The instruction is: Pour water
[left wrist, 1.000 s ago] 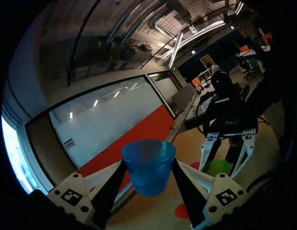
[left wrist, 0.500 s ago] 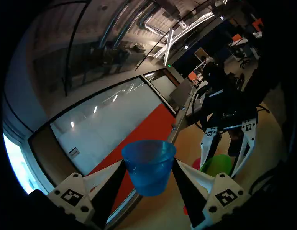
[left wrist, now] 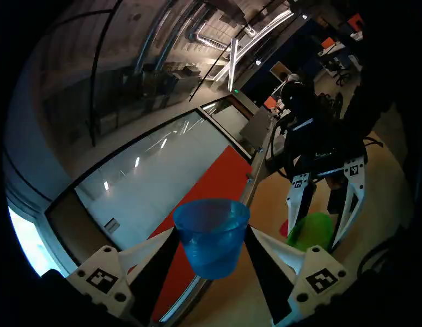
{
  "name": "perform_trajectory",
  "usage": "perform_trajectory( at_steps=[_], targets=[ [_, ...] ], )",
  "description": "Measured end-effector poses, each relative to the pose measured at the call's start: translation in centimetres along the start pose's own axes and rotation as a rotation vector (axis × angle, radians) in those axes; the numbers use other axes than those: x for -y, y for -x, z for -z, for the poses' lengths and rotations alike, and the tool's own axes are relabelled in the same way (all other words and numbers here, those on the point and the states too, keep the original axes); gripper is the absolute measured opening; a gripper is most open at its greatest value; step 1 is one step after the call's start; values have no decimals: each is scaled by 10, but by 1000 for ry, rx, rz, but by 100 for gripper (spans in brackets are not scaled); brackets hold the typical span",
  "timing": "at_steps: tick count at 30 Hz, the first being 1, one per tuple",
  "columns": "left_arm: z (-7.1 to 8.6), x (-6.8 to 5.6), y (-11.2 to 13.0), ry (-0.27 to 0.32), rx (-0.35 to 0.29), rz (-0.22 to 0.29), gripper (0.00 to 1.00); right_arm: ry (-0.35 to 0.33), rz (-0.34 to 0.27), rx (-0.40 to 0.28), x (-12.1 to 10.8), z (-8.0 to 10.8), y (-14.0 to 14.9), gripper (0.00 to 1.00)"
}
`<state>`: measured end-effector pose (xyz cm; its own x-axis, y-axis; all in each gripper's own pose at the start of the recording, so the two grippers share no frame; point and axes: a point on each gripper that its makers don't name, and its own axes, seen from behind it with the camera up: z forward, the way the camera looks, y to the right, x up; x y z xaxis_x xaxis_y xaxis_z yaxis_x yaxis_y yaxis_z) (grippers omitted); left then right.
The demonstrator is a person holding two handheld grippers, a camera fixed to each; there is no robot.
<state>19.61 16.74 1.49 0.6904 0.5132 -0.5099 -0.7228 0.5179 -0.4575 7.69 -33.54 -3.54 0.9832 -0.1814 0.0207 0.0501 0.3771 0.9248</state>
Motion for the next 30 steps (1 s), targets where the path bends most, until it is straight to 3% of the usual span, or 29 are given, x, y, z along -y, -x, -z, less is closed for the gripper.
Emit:
perform_trajectory(
  at_steps=[20,30],
  targets=[
    [-3,7,0,-16,4,-93,83,-2,5,-5,1,-1,-1,91],
    [-9,1,-1,-4,-1,-127,83,7,4,-5,-2,-1,0,91]
  ],
)
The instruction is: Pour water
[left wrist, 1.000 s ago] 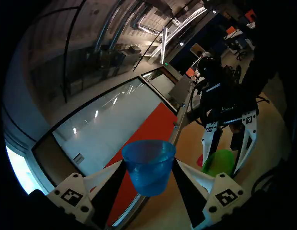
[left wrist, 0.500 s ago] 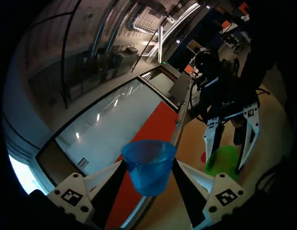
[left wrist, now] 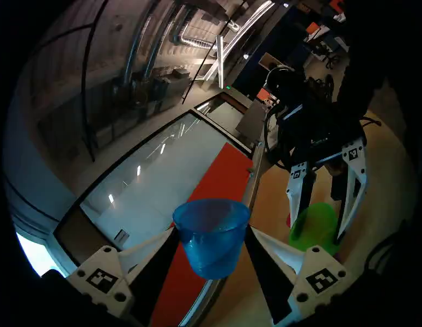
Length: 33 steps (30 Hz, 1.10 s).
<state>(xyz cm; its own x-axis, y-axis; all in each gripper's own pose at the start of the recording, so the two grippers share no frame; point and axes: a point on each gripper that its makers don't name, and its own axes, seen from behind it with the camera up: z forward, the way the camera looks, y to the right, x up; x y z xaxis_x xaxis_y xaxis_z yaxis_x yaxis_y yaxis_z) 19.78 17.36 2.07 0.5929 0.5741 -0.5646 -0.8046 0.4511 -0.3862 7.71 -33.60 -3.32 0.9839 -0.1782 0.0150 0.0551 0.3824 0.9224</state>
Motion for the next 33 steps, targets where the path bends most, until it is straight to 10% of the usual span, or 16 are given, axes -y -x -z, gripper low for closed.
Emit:
perform_trajectory(
  at_steps=[33],
  targets=[
    [3,7,-14,-11,-20,-105,83,16,6,-6,-5,-1,-7,91]
  ],
)
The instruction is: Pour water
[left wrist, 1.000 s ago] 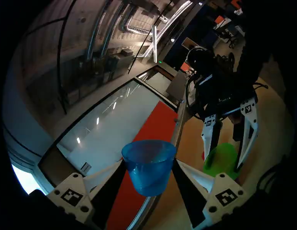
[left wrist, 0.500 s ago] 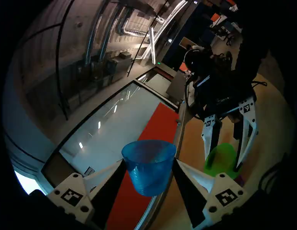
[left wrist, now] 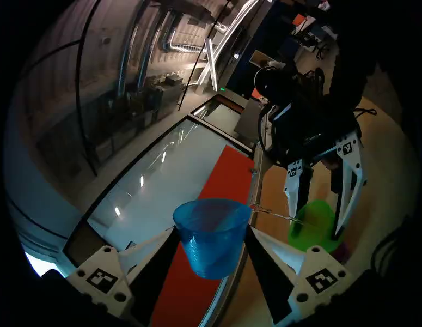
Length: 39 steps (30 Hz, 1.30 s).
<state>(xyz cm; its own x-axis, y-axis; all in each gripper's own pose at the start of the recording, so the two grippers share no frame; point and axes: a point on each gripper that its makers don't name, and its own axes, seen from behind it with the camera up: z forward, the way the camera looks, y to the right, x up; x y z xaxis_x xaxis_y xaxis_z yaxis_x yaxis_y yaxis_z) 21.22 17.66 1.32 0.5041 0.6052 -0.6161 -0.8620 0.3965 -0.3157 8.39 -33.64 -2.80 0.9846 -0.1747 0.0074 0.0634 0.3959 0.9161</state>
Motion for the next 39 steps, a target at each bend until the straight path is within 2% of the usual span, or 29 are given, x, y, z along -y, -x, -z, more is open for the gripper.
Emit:
perform_trajectory(
  at_steps=[26,39],
  targets=[
    [2,-1,-2,3,1,-35,83,-4,6,-4,4,1,-5,91],
    [4,3,-5,-6,-1,-49,83,-5,8,-2,5,0,-5,91]
  ],
)
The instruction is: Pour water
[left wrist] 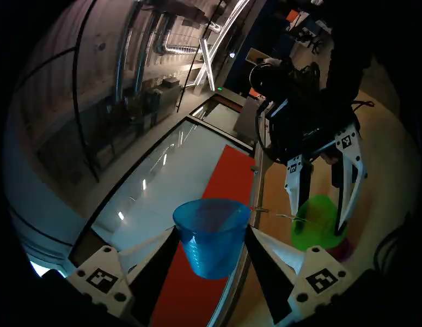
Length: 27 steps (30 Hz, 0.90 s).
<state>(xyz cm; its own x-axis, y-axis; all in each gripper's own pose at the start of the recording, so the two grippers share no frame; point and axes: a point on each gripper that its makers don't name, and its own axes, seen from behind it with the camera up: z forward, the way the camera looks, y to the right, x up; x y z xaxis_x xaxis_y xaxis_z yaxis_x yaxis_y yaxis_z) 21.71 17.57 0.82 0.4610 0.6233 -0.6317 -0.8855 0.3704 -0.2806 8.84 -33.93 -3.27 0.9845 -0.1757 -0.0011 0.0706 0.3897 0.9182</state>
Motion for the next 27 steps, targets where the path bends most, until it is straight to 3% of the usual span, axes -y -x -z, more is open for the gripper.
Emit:
perform_trajectory(
  at_steps=[27],
  targets=[
    [-4,2,-10,3,-8,-50,83,8,7,-6,-2,7,-3,91]
  ],
)
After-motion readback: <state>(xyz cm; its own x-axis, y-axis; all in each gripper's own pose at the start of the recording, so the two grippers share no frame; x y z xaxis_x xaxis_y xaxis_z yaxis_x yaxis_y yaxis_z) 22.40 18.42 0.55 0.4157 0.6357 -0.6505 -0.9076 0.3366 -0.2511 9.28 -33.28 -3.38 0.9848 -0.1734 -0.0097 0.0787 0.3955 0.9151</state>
